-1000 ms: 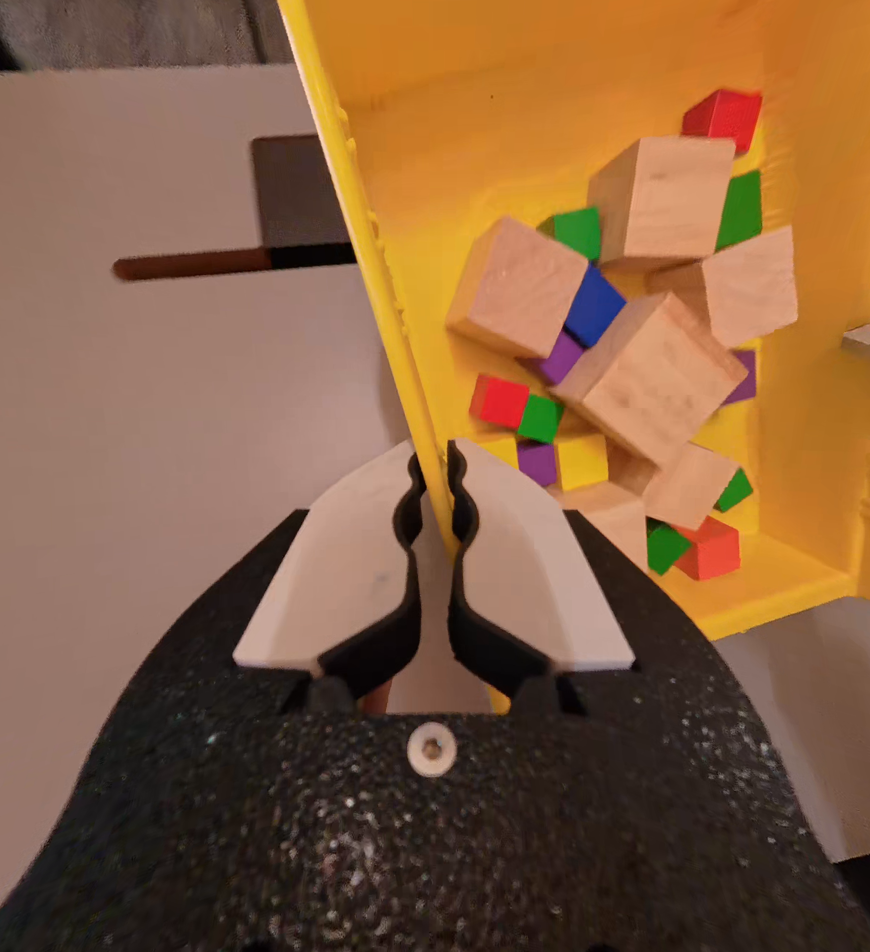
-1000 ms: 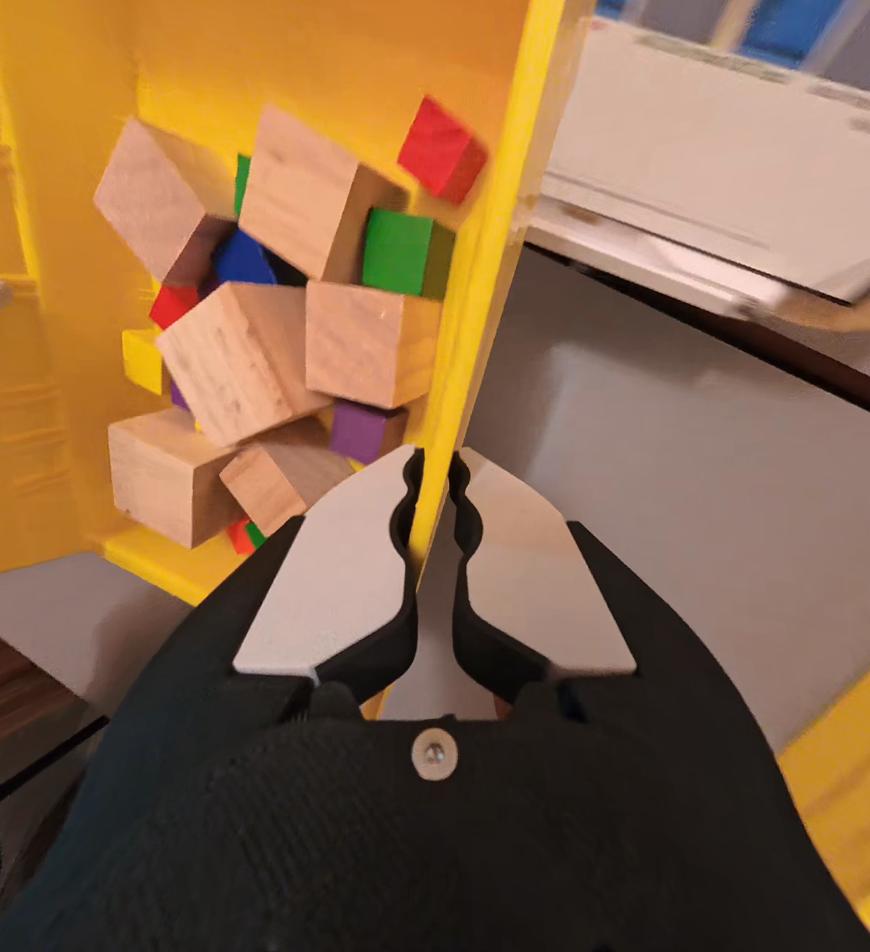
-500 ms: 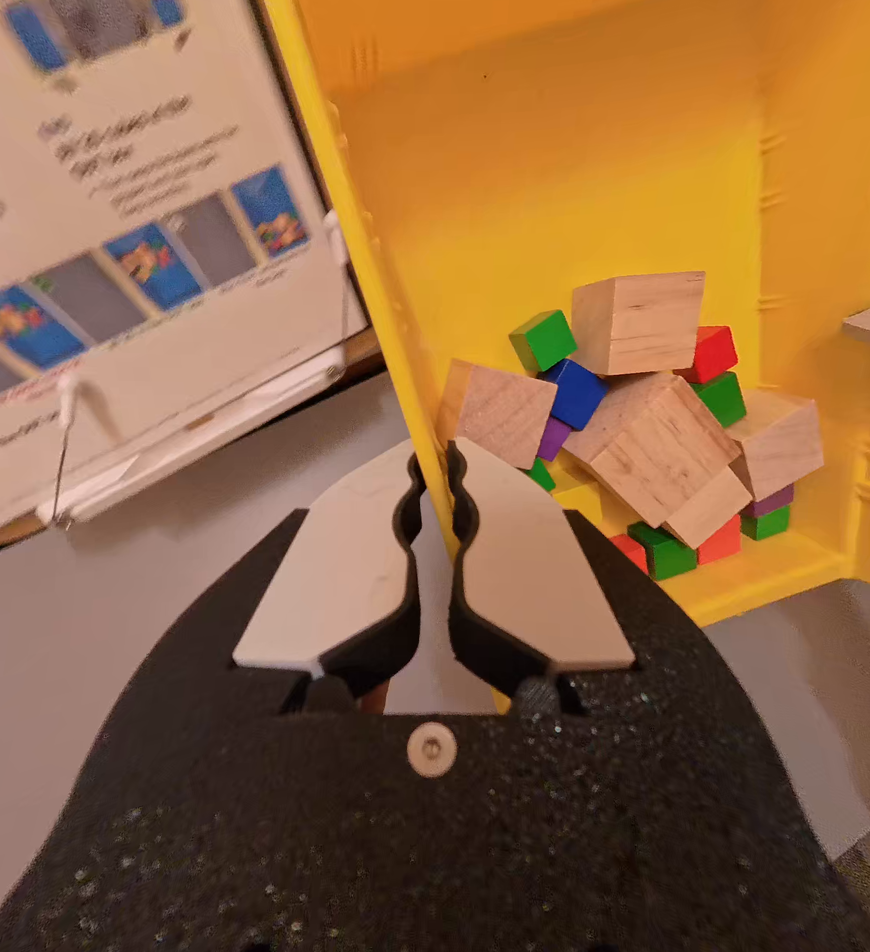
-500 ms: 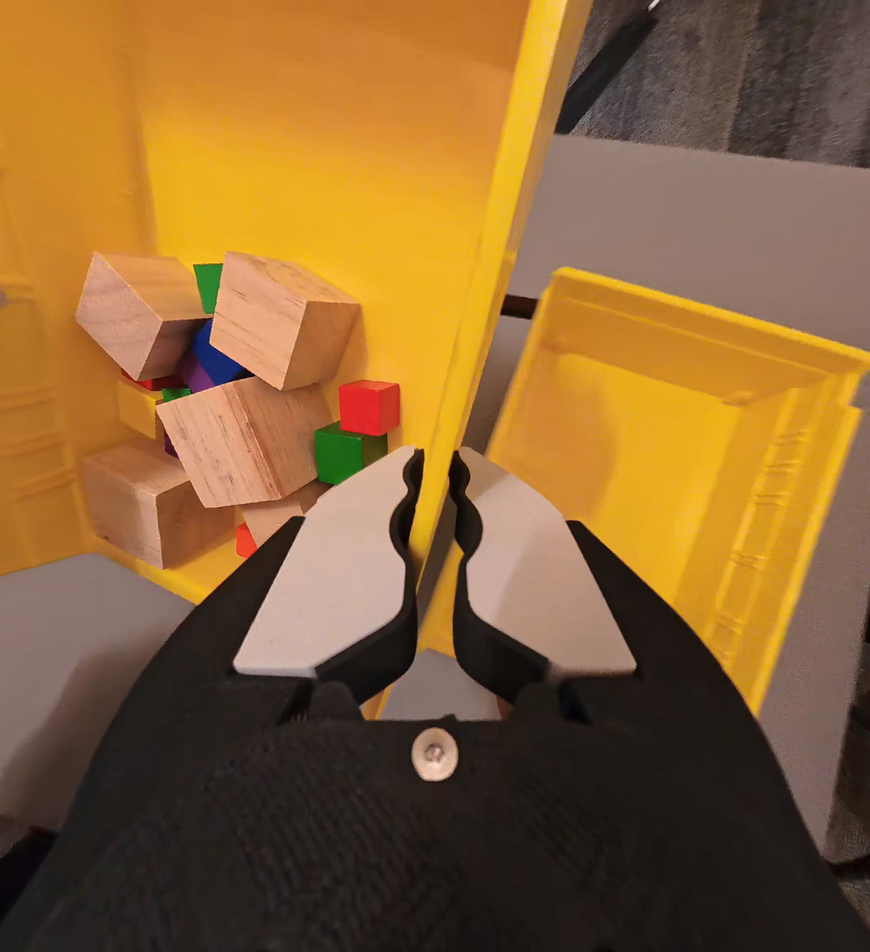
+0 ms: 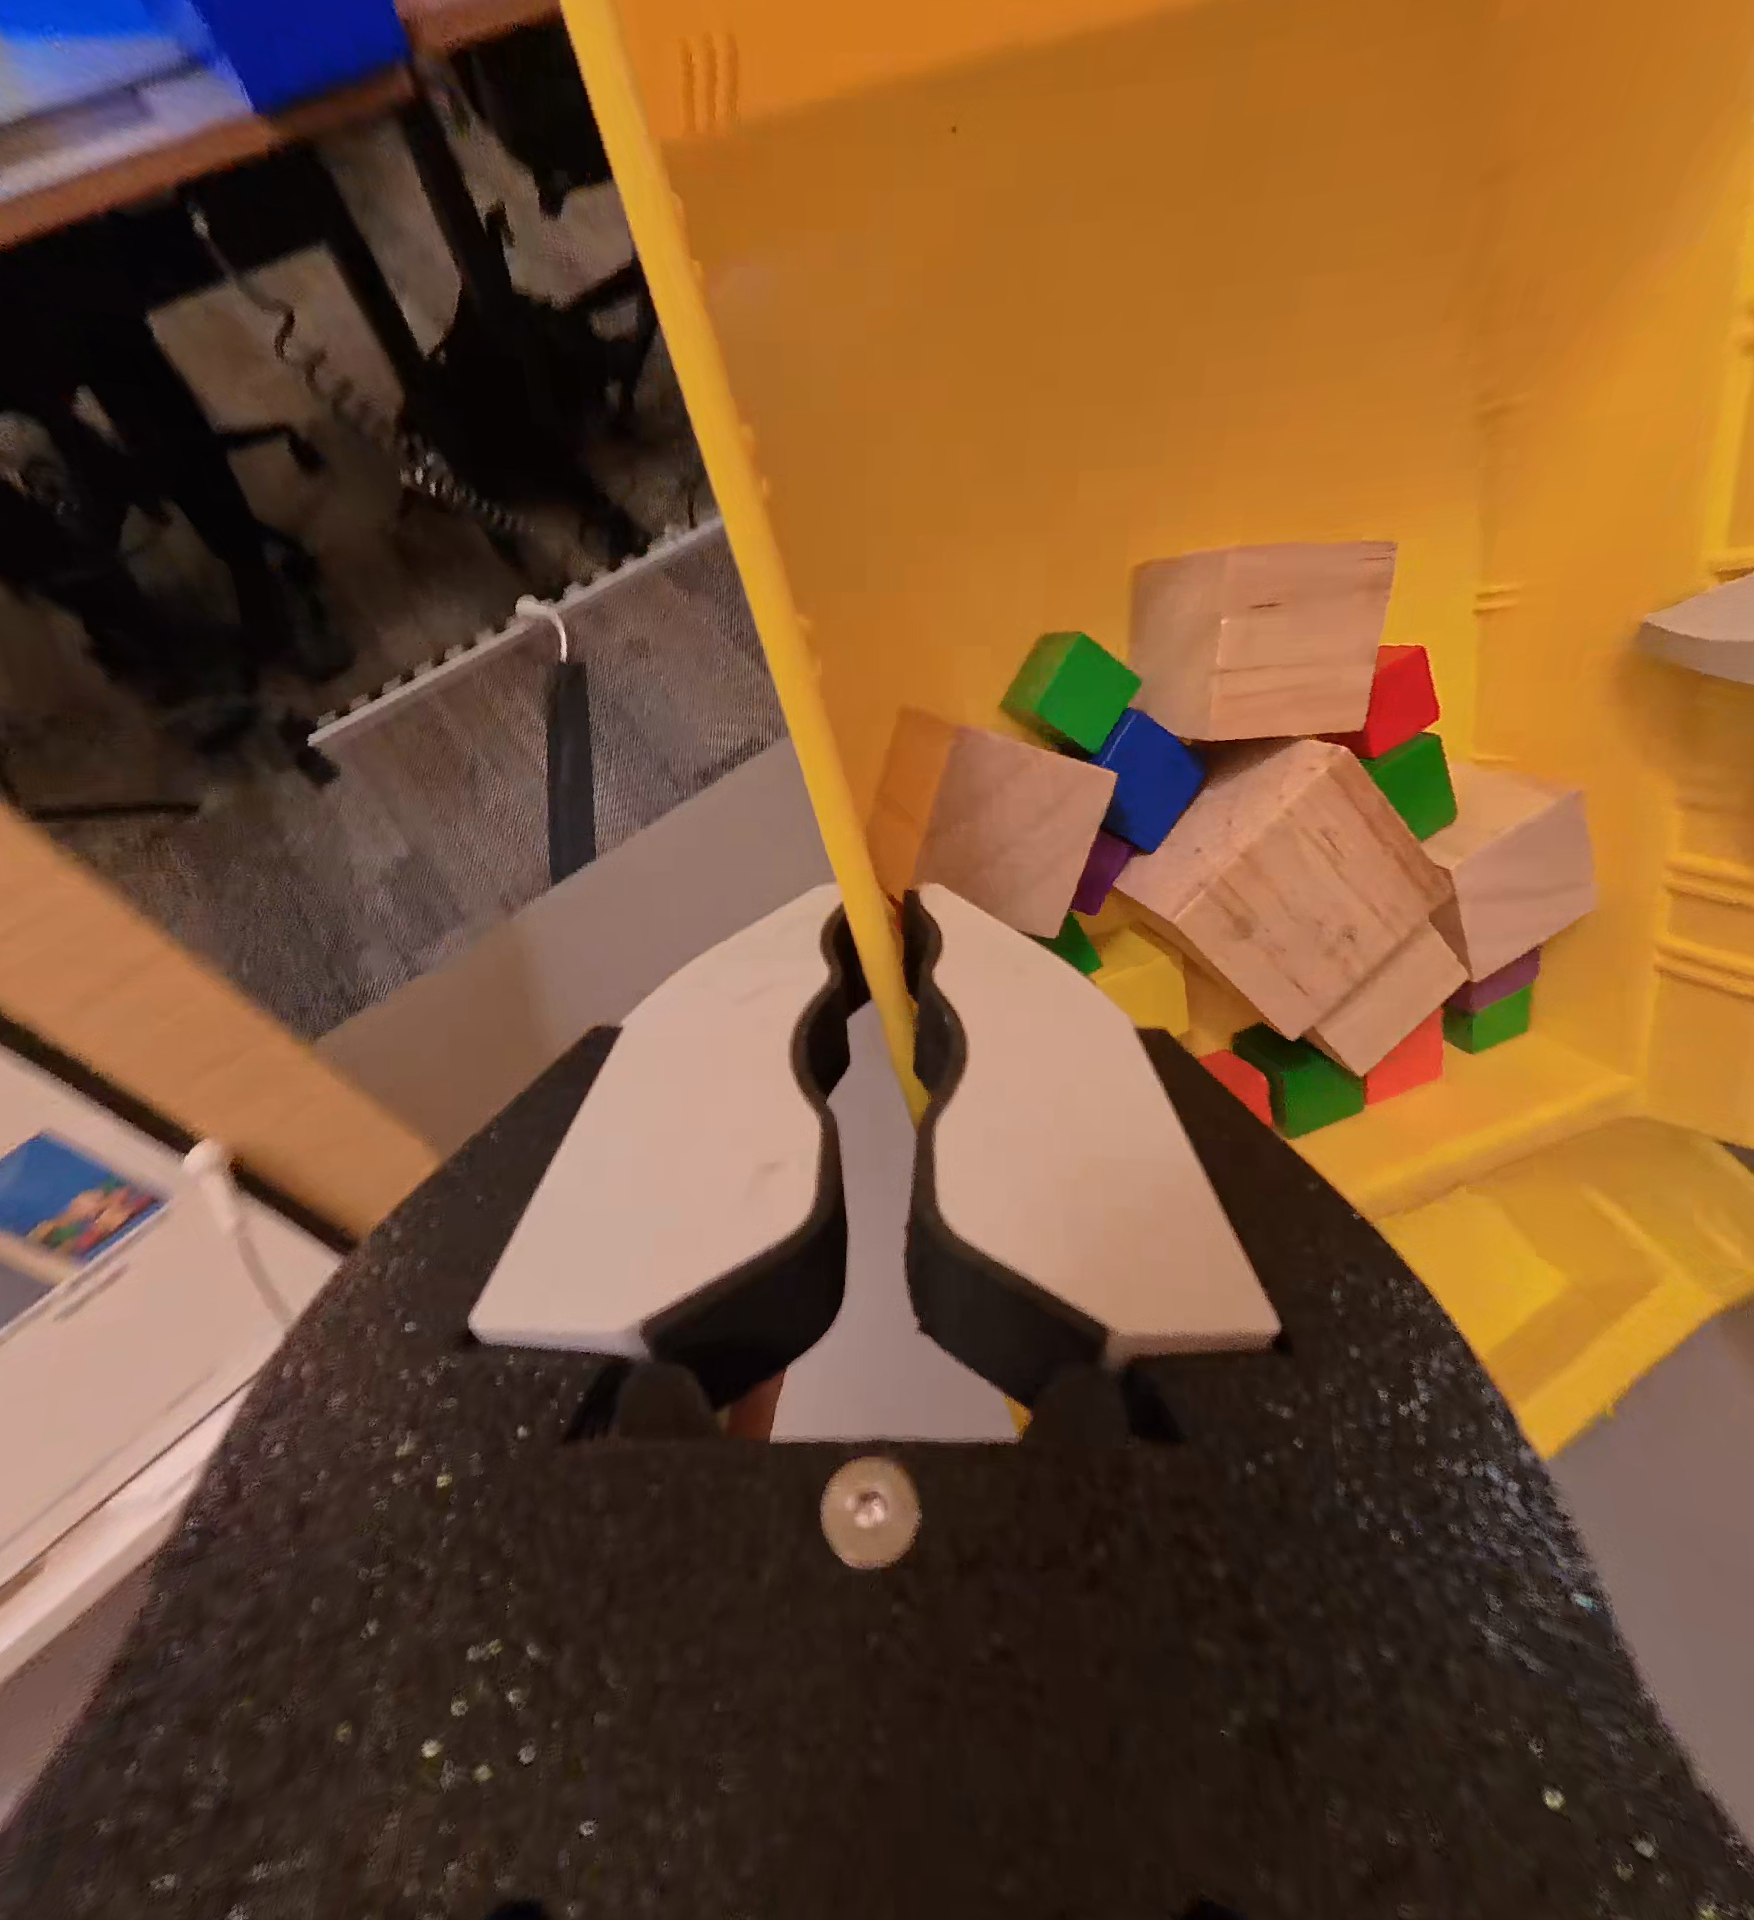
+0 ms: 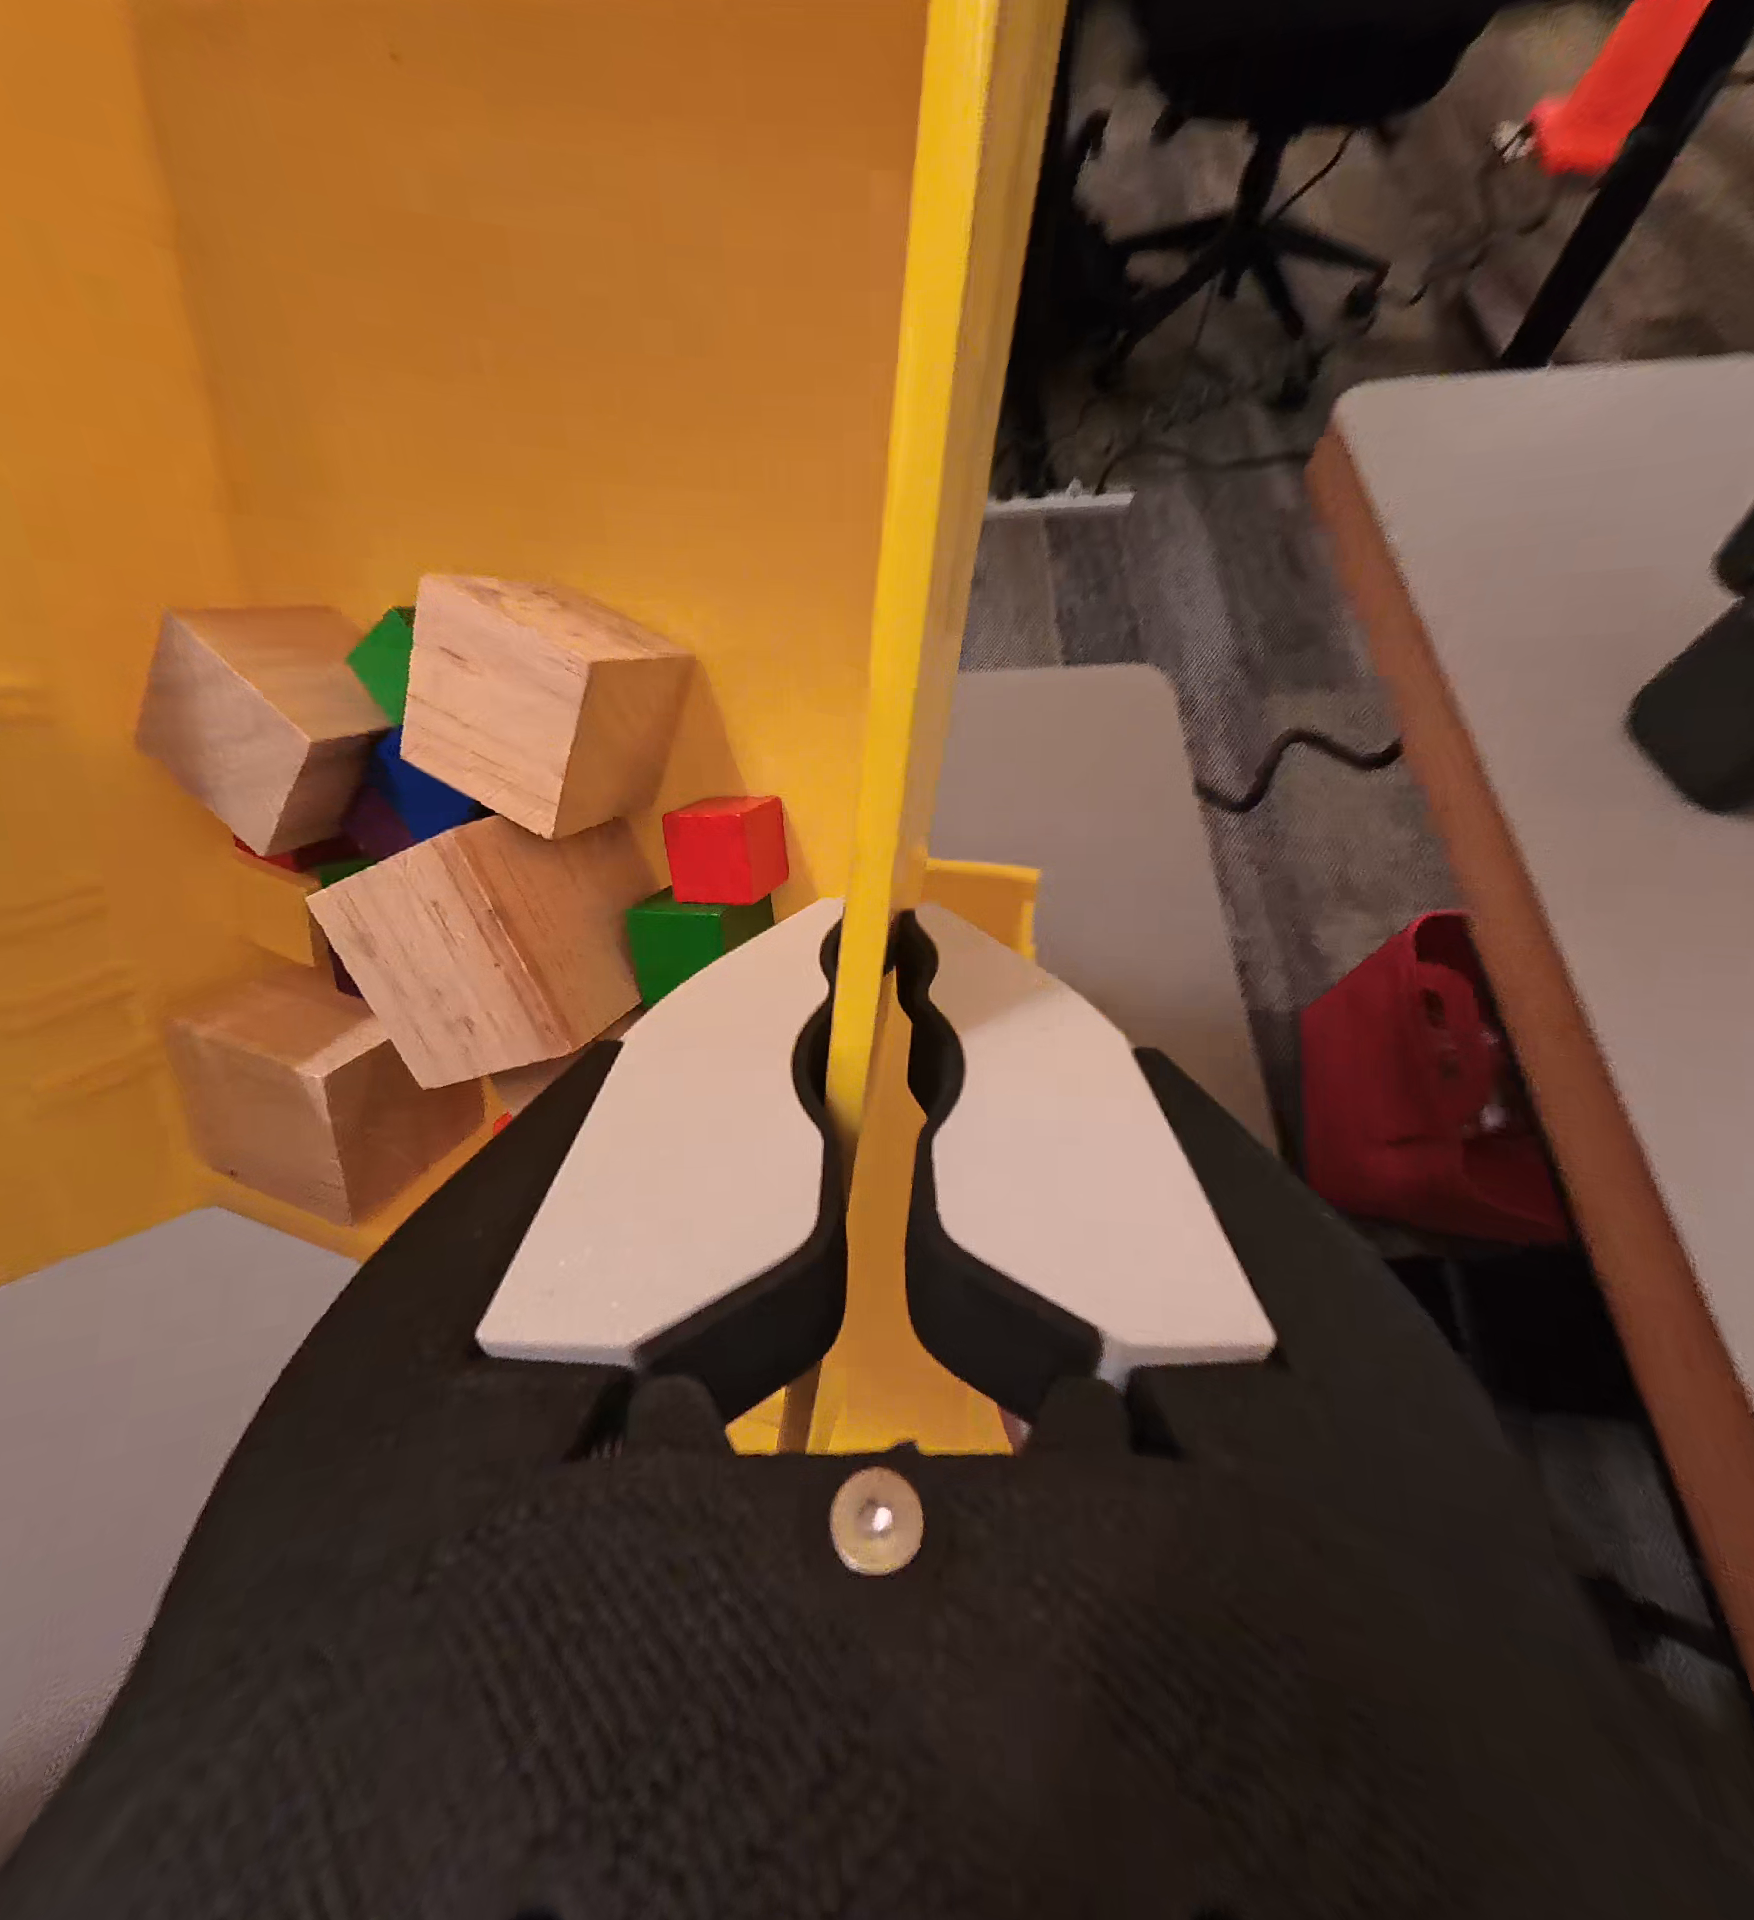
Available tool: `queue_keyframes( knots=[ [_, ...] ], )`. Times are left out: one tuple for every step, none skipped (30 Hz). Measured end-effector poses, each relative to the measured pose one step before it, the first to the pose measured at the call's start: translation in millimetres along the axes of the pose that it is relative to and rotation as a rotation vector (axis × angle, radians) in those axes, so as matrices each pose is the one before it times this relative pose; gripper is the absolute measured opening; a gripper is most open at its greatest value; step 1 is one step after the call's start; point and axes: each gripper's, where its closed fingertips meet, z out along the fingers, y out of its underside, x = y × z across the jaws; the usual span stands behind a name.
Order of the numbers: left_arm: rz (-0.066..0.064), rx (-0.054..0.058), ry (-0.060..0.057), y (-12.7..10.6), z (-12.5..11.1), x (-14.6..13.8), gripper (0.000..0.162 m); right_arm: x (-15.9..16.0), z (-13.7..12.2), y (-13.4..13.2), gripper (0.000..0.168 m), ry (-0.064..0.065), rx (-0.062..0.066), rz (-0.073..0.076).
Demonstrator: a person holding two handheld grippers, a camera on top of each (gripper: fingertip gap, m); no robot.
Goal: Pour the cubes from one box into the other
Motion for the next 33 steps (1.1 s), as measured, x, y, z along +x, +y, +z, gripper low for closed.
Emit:
queue_keyframes(
  knots=[
    [0.0102,0.0325,0.0016,-0.9,6.95,4.57,0.006,6.63,0.55,-0.43,0.008,0.0138,0.0293,-0.0137],
    [0.0051,0.0371,0.0063,-0.46,6.18,4.29,0.006,6.06,0.35,-0.29,0.008,0.0118,0.0288,-0.0094],
    [-0.0018,0.0407,0.0081,-0.31,5.62,3.72,0.006,5.52,0.65,-0.46,0.009,0.0071,0.0299,-0.0059],
    [-0.0079,0.0435,0.0049,-0.34,5.17,3.09,0.006,4.7,0.65,-0.58,0.007,0.0004,0.0305,-0.0029],
    [-0.0046,0.0391,0.003,0.5,4.51,2.77,0.006,4.11,0.61,-0.67,0.008,-0.0016,0.0286,-0.0059],
    [-0.0005,0.0327,0.0038,0.81,3.77,3.03,0.006,4.4,1.06,0.15,0.008,0.006,0.0215,-0.0142],
    [0.0041,0.0288,0.001,0.73,3.36,2.82,0.006,3.78,0.94,0.62,0.008,0.0067,0.0195,-0.0138],
    [0.012,0.0259,-0.004,0.69,3.03,2.02,0.006,2.78,0.48,-0.11,0.008,0.0038,0.024,-0.0105],
    [0.003,0.0307,0.0014,-0.05,2.76,1.79,0.006,2.68,0.47,0.47,0.008,0.0058,0.0202,-0.0081],
    [0.0006,0.0372,0.0032,-1.06,2.29,1.0,0.006,2.04,0.2,-0.66,0.008,0.0003,0.0282,-0.0082],
    [0.003,0.0324,-0.0007,-0.66,1.9,0.51,0.006,1.34,0.8,-0.77,0.008,-0.0038,0.0282,-0.0022],
    [0.0075,0.0302,-0.0003,-0.77,1.8,1.04,0.006,2.41,1.33,0.41,0.008,0.0044,0.0181,-0.0006],
    [0.0155,0.0265,0.0008,-0.67,1.63,1.33,0.006,2.47,1.27,0.55,0.008,0.0087,0.0165,-0.005],
    [0.0098,0.0202,-0.0029,0.11,1.52,0.87,0.006,1.15,1.1,0.43,0.008,0.0025,0.0203,-0.0033],
    [0.0014,0.0156,-0.0048,1.09,1.44,0.05,0.006,0.56,1.21,0.7,0.008,0.0003,0.0185,0.0003],
    [-0.0023,0.0148,-0.0007,1.38,1.32,-0.03,0.006,0.62,1.01,1.25,0.008,0.005,0.0118,-0.0057],
    [-0.0039,0.013,0.0005,1.65,0.94,0.04,0.006,0.43,0.86,1.12,0.007,0.0073,0.011,-0.0076],
    [-0.0025,0.0093,-0.0018,1.99,0.44,0.13,0.006,-0.04,0.99,0.86,0.007,0.005,0.0086,-0.0058],
    [-0.0012,0.0107,-0.0029,1.72,-0.09,-0.21,0.006,-0.25,0.97,0.84,0.008,0.0011,0.0092,-0.0019],
    [-0.0055,0.0161,-0.0057,1.17,-0.66,-0.87,0.006,-1.12,0.51,-1.29,0.007,-0.0057,0.0198,-0.0002],
    [-0.0072,0.0151,-0.0028,0.91,-0.68,-0.92,0.006,-0.81,0.6,-0.71,0.007,-0.0002,0.0133,-0.0075],
    [-0.0039,0.0131,-0.0002,0.73,-0.65,-0.77,0.006,-0.83,0.91,-0.41,0.007,0.0018,0.01,-0.0118],
    [0.0005,0.0059,-0.0061,1.14,-0.36,-1.3,0.006,-1.51,0.99,-0.11,0.007,-0.0022,0.0052,-0.0061],
    [0.0049,0.001,-0.0061,1.39,0.0,-1.45,0.006,-1.47,0.94,-0.07,0.008,-0.0016,0.0031,-0.0075],
    [-0.0066,0.0024,0.0004,1.01,0.12,-1.29,0.006,-0.85,0.92,-0.31,0.007,0.0009,0.0011,-0.0091],
    [-0.0063,0.0002,0.0022,1.11,0.36,-1.09,0.006,-0.66,1.05,-0.19,0.007,0.0002,-0.001,-0.0043],
    [0.0009,-0.0037,-0.0027,1.24,0.4,-0.87,0.006,-0.74,1.23,-0.14,0.007,-0.0013,-0.002,-0.0011],
    [0.0018,-0.0026,-0.0034,0.97,0.58,-0.53,0.006,-0.09,1.36,-0.09,0.008,0.0005,-0.0046,-0.0011],
    [-0.0008,-0.0007,-0.0031,0.93,0.62,-0.59,0.006,-0.07,1.28,0.04,0.007,0.0014,-0.0056,0.0003],
    [-0.0017,-0.0012,-0.007,0.48,0.3,-0.76,0.006,-0.68,1.2,-0.25,0.007,-0.0002,-0.0042,-0.0046],
    [-0.0025,0.0059,-0.0077,-0.38,0.0,-0.9,0.006,-0.51,1.02,-0.44,0.007,0.0014,0.0008,-0.0131],
    [0.0008,0.0144,-0.0052,-1.45,-0.31,-0.54,0.006,-0.18,0.94,-0.69,0.007,0.0007,0.006,-0.0107],
    [0.0027,0.0168,-0.0013,-2.09,-0.34,-0.2,0.006,0.35,0.69,-1.62,0.007,-0.0022,0.0135,0.0004]
  ],
)
